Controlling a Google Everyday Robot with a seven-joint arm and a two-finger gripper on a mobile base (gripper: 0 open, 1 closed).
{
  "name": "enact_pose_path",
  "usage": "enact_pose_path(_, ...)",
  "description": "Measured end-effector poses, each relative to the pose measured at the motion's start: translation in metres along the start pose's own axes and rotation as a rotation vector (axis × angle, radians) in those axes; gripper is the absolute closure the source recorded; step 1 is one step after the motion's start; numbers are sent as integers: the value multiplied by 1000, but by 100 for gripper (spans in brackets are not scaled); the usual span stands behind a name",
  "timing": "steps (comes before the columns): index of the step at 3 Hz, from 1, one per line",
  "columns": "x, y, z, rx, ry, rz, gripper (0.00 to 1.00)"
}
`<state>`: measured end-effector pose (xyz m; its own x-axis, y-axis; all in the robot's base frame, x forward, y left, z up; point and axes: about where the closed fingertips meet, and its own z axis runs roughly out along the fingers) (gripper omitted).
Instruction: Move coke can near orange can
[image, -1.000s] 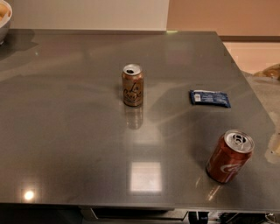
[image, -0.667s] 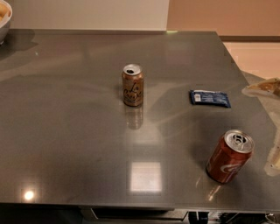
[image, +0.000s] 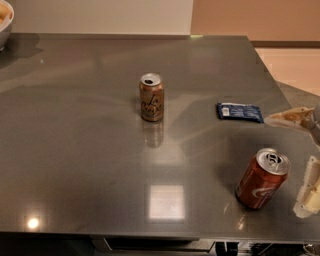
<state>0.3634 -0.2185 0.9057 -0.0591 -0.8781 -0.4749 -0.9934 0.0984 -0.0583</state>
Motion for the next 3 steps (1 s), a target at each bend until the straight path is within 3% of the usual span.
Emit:
enact_pose_path(1, -1, 5, 7, -14, -29, -1, 17)
enact_pose_path(3, -8, 9, 12, -30, -70, 3, 62)
